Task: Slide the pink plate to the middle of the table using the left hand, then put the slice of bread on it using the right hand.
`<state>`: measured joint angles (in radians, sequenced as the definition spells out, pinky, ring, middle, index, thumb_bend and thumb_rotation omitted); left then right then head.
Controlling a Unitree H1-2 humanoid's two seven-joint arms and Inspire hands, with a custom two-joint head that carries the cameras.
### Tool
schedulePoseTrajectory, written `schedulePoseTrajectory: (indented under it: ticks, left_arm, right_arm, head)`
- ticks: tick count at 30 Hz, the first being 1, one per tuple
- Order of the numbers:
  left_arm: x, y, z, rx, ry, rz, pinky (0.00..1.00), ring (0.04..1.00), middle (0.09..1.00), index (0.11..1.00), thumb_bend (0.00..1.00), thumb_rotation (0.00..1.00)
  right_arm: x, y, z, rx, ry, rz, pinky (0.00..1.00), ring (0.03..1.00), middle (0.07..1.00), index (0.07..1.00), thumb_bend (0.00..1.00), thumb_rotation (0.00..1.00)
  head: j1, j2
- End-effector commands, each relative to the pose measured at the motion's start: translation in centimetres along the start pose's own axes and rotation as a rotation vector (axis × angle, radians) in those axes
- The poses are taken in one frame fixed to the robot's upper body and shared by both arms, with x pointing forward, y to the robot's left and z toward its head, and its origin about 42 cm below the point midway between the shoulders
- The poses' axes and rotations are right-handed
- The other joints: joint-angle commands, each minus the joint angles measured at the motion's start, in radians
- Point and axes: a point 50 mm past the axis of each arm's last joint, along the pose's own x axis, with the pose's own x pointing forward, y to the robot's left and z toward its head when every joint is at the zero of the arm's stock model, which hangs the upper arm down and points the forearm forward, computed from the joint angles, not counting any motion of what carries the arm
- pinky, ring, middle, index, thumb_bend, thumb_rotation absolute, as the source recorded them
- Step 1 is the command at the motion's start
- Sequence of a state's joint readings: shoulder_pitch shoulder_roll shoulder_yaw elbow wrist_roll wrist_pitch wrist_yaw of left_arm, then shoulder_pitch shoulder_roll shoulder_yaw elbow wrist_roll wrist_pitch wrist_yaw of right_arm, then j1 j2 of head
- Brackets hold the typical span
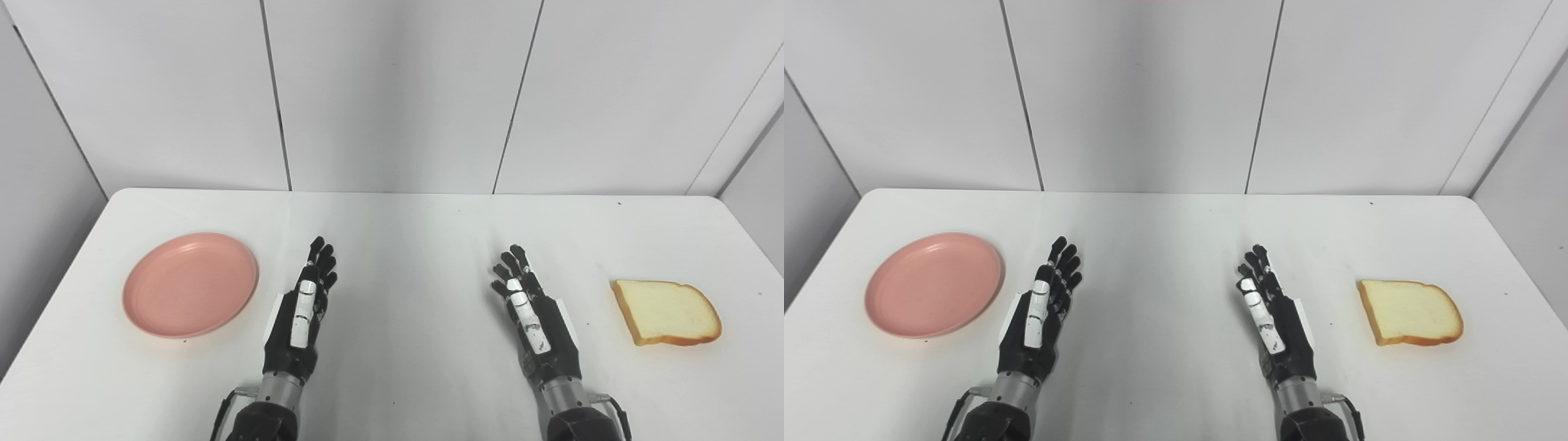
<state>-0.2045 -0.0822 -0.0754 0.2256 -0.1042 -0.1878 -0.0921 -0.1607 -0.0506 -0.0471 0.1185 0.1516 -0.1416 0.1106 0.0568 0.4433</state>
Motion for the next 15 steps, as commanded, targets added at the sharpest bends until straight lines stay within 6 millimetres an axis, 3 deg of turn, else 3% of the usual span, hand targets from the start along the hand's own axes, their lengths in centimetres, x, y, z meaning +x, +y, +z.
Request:
schedulePoseTrajectory:
  ticks: [1, 6, 11, 15]
  left_arm:
    - [-1.94, 0.21, -1.91, -0.011, 0.054, 0.021, 1.00, 1.000, 1.000, 1.000, 0.70, 1.00]
    - [-1.82, 0.17, -2.00, -0.014, 0.051, 0.021, 1.00, 1.000, 1.000, 1.000, 0.70, 0.99]
    - [-1.41, 0.28, -1.71, -0.003, 0.058, 0.016, 1.00, 1.000, 1.000, 1.000, 0.70, 1.00]
    - [-1.17, 0.37, -1.43, 0.010, 0.047, 0.011, 1.00, 1.000, 1.000, 1.000, 0.68, 1.00]
  right_arm:
    - [0.60, 0.15, 1.56, 0.000, -0.077, 0.022, 0.94, 0.944, 0.961, 0.976, 0.64, 0.76]
    - [0.65, 0.10, 1.38, -0.010, -0.075, 0.027, 0.93, 0.939, 0.956, 0.974, 0.65, 0.78]
    - [1.05, 0.25, 1.48, -0.003, -0.069, 0.040, 0.93, 0.946, 0.967, 0.978, 0.66, 0.78]
    - [1.32, 0.38, 1.69, -0.007, -0.078, 0.037, 0.94, 0.947, 0.966, 0.978, 0.65, 0.78]
  head:
    - [0.000, -0.003]
    - [0.002, 0.000]
    - [-0.006, 0.044]
    - [-0.010, 0.053]
